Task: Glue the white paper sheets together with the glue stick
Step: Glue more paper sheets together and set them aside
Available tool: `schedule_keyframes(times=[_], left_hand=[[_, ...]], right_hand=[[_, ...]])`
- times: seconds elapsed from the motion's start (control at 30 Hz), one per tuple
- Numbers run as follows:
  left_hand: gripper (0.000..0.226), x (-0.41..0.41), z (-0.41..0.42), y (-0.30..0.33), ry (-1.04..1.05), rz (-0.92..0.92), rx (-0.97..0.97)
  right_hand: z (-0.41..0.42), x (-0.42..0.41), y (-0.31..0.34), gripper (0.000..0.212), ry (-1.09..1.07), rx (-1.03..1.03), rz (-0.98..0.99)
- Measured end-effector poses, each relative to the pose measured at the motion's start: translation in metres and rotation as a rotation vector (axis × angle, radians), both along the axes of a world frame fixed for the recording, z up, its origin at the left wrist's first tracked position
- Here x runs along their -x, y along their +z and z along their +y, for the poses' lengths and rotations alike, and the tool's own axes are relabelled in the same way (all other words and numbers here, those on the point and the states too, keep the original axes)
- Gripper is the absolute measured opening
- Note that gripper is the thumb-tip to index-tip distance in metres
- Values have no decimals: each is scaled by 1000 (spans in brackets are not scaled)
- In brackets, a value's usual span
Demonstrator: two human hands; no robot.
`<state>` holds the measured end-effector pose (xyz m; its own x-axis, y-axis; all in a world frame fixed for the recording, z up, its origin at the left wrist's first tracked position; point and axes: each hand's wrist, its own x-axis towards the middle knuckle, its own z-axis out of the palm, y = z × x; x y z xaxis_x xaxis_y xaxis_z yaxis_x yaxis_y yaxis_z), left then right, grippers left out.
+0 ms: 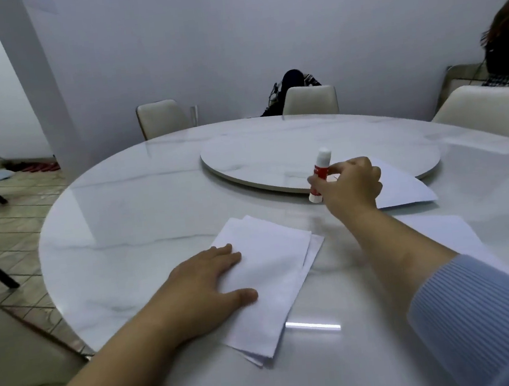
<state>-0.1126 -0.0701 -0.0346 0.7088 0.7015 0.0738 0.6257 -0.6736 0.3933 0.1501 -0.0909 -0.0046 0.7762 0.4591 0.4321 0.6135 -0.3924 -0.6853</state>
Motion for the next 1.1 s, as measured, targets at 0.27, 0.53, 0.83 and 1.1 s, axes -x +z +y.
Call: schedule_keyframes(times=[0.27,0.53,0.83,1.1], left_hand=[[42,-17,8,38,-308,130,141],[54,-67,-21,-2,-261,210,17],[61,-65,-32,-15,-248,178,-112],[62,-65,-32,-11,-252,225,-95]], right_hand=[[-75,11,18,6,304,-210,-13],[-106,16,-2,21,422,-351,288],[-96,26,-18,11,566,-260,295],[-98,33,-12,8,661,-46,135]])
